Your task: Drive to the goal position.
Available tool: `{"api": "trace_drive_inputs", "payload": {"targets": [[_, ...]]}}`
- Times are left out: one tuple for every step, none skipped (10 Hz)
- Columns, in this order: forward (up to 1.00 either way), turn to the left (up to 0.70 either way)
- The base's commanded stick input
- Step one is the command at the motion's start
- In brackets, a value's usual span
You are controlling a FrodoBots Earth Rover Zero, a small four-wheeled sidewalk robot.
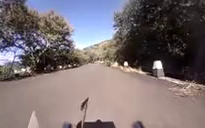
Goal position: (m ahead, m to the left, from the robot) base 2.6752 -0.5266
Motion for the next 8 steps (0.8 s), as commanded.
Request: {"api": "trace_drive_inputs", "payload": {"targets": [[0.5,0.0],[0.5,0.0],[0.5,0.0],[0.5,0.0],[0.5,0.0],[0.5,0.0],[0.5,0.0],[0.5,-0.5]]}}
